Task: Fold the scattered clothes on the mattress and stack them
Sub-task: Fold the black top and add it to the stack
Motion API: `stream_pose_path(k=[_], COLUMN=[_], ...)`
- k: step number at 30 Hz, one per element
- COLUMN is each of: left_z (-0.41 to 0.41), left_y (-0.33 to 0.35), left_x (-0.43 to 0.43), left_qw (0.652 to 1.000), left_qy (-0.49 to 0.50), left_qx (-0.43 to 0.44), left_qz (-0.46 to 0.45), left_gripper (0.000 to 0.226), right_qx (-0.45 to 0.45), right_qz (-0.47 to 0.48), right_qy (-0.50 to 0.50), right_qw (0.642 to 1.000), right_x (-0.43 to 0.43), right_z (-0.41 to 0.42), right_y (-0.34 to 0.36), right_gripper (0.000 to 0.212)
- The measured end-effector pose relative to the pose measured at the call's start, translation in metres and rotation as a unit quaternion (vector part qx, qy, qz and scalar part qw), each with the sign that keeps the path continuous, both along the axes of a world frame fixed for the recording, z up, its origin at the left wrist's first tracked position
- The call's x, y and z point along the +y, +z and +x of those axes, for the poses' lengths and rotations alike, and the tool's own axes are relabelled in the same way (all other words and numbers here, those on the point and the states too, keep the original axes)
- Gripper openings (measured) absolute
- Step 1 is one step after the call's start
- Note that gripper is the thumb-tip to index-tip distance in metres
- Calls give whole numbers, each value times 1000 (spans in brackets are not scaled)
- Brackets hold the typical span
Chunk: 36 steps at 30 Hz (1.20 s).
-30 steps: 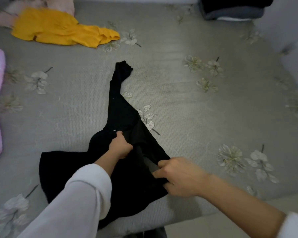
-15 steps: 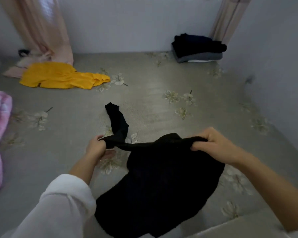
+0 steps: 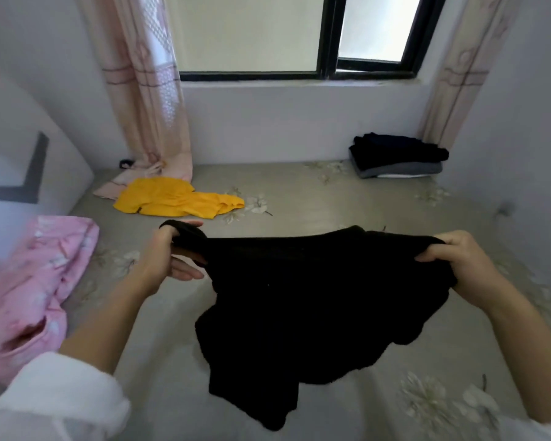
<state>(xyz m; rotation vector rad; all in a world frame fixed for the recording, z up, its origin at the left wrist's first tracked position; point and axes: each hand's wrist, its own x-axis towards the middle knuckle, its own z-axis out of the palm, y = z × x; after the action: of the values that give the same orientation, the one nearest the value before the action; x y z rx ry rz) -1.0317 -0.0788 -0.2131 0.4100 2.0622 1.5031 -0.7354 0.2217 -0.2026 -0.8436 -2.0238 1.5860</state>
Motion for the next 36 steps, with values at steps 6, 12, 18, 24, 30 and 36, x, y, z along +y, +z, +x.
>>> stream_pose_path(k=[6, 12, 18, 24, 30, 36], left_z=[-17, -61, -106, -146, -146, -116], left_y=[49, 78, 64, 44, 65, 19], left_x=[-11, -29, -14, 32, 46, 11], left_qw=[997, 977, 964, 978, 911, 878], left_qy=[0, -115, -112, 91, 157, 187], left_qx=[72, 72, 31, 145, 376, 438], left_qz=[2, -164, -239, -116, -70, -55], left_gripper=[41, 62, 26, 15, 27, 39], right_qx=[31, -11, -177, -156, 32, 28], right_qz=[-3, 41, 224, 154, 81, 221], right_qy=[22, 44, 26, -105, -145, -96], right_qw=[999, 998, 958, 970, 986, 970], right_x=[5, 16, 48, 62, 74, 42], right_z=[-19, -49, -118, -197, -224, -191], right_y=[24, 35, 5, 1, 28, 22], right_gripper=[20, 16, 34, 31, 31, 28])
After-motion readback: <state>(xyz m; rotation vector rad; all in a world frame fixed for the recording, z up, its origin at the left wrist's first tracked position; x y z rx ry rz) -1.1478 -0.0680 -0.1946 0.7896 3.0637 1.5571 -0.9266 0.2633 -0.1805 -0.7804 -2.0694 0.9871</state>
